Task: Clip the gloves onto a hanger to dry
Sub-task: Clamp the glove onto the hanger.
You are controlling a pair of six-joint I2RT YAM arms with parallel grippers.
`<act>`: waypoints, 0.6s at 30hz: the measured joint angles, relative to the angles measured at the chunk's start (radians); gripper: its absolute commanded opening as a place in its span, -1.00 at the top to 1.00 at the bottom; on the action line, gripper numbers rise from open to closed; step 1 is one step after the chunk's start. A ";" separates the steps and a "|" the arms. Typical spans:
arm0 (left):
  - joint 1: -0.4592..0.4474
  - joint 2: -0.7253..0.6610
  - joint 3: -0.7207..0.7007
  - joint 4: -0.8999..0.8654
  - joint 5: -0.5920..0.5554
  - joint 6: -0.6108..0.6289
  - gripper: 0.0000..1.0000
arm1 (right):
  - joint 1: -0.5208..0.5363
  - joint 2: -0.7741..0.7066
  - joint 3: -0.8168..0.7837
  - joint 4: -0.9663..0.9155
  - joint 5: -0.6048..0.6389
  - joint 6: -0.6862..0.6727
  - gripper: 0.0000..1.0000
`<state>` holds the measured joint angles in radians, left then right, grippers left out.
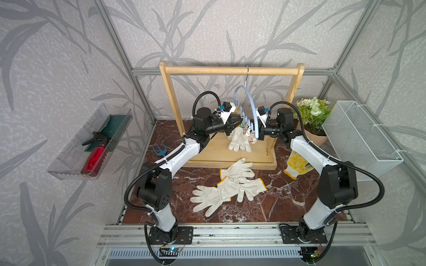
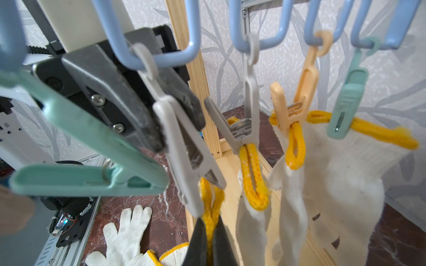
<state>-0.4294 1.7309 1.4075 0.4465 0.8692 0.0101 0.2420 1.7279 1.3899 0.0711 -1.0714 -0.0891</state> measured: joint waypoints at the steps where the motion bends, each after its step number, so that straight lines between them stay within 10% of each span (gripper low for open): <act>1: 0.003 0.000 0.000 0.000 0.006 -0.004 1.00 | 0.000 0.002 0.003 0.000 -0.006 -0.005 1.00; 18: 0.026 0.005 0.014 0.002 0.098 -0.051 1.00 | -0.006 0.005 0.029 -0.009 -0.063 -0.047 1.00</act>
<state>-0.4034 1.7355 1.4212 0.4480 0.9668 -0.0410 0.2356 1.7325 1.4189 0.0624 -1.1339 -0.1364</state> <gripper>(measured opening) 0.139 0.065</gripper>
